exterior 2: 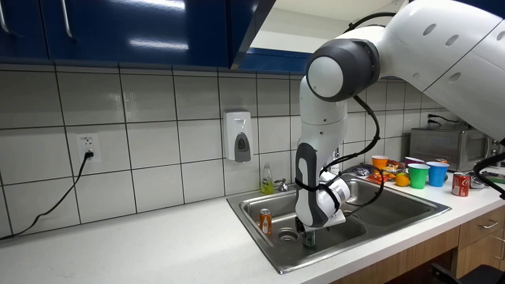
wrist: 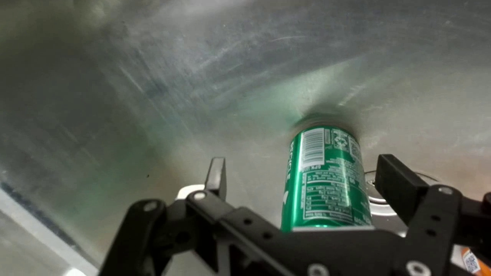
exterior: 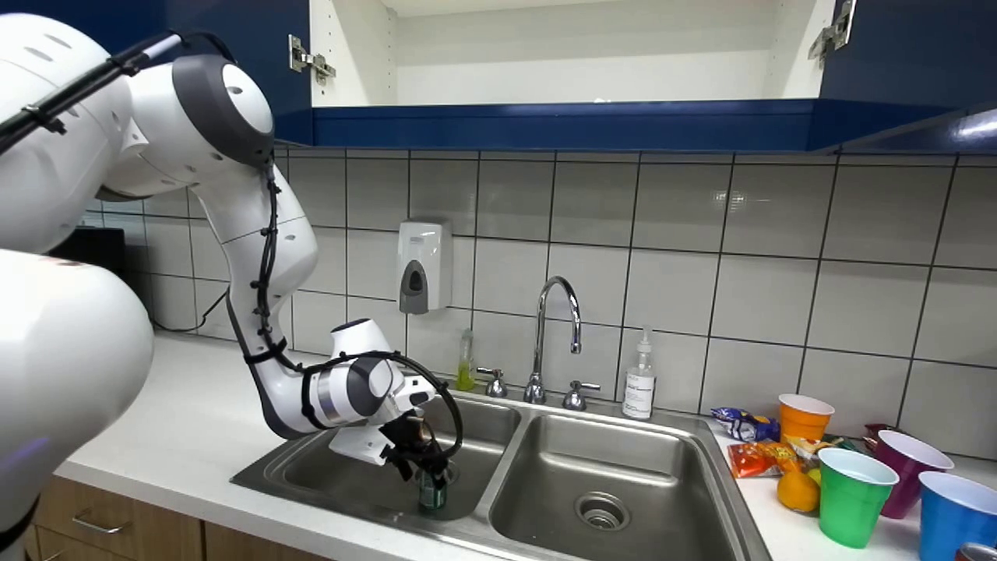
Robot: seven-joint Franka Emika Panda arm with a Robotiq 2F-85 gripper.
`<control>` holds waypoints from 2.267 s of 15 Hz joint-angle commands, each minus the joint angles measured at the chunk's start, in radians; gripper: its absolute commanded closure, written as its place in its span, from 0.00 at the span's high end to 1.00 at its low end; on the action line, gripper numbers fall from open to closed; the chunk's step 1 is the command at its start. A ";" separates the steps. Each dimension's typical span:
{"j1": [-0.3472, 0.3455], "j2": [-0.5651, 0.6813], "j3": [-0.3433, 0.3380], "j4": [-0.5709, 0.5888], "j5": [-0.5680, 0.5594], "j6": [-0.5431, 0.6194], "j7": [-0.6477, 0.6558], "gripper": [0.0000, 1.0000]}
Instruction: Move the green soda can to the open cabinet
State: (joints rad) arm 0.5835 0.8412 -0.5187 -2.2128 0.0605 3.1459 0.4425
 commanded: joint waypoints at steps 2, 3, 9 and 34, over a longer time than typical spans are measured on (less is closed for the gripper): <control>0.025 0.029 -0.016 0.034 0.035 0.003 -0.035 1.00; 0.026 0.032 -0.016 0.040 0.035 0.002 -0.035 1.00; 0.034 0.054 -0.022 0.069 0.043 -0.003 -0.030 1.00; 0.096 0.124 -0.080 0.109 0.100 -0.012 -0.019 1.00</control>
State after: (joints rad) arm 0.6572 0.9497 -0.5781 -2.1200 0.1316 3.1454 0.4425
